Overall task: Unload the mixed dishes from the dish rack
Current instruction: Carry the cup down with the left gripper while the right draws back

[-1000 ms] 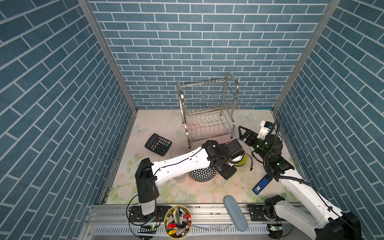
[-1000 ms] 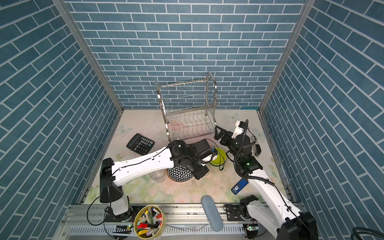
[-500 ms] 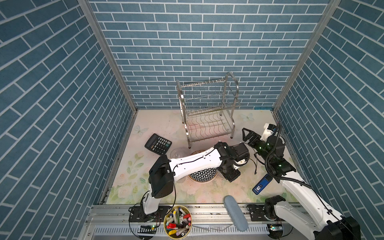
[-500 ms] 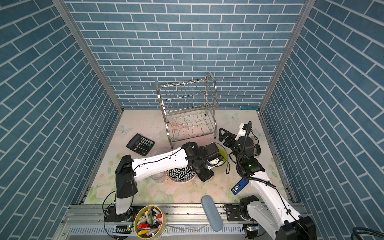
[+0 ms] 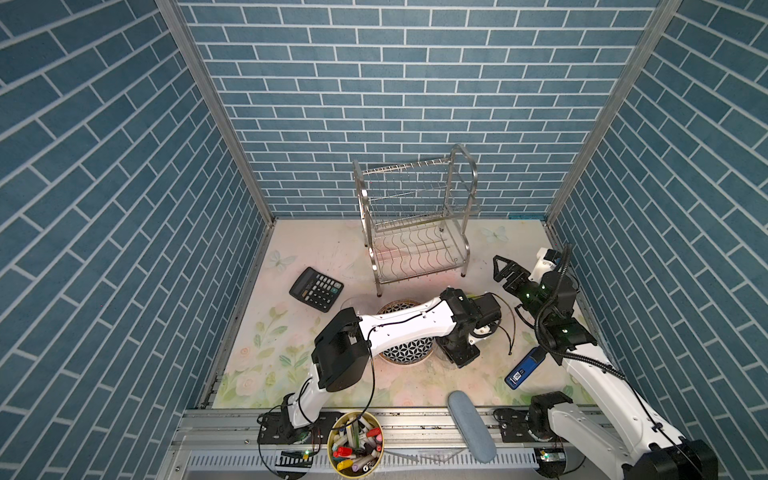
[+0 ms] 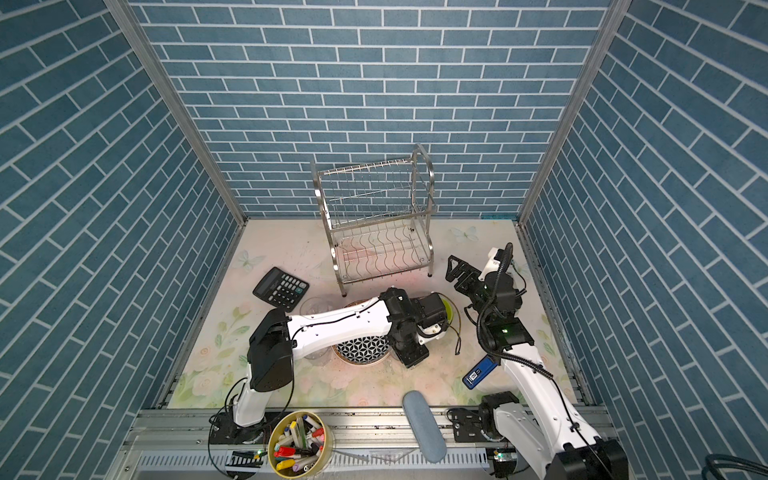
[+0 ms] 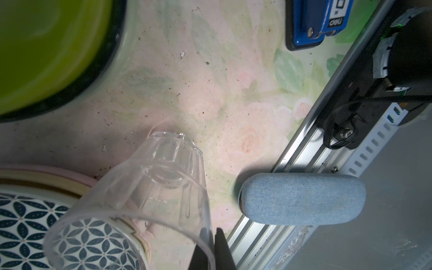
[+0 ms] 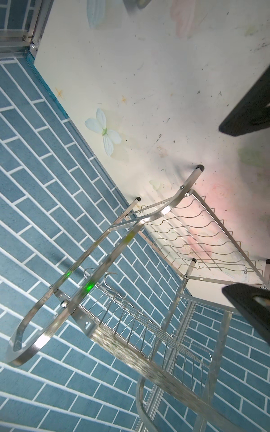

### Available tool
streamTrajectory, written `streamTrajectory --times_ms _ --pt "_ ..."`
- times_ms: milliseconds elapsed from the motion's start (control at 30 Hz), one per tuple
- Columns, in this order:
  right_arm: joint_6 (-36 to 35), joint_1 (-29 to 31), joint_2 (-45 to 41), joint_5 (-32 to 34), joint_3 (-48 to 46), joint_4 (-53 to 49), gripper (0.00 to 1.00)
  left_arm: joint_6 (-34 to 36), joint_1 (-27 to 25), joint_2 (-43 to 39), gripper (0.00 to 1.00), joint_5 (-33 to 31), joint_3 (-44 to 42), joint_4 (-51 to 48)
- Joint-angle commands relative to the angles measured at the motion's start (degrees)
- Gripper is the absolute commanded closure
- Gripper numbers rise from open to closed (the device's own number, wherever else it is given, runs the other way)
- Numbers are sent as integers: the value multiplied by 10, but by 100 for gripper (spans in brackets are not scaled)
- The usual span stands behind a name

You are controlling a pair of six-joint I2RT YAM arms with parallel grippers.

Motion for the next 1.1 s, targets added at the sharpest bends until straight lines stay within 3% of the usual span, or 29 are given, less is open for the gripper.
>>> streamTrajectory --times_ms 0,200,367,767,1067 --pt "11 -9 1 -18 -10 1 1 10 -3 8 99 -5 18 -13" --pt "18 -20 2 -25 -10 4 1 13 -3 24 96 -1 24 -19" --pt "23 -26 1 -25 -14 4 1 14 -2 26 85 -1 26 -17" --pt "27 -43 0 -44 -17 5 1 6 -3 10 71 -1 17 3" --pt "-24 -52 0 -37 17 -62 1 3 9 -135 70 -122 50 55"
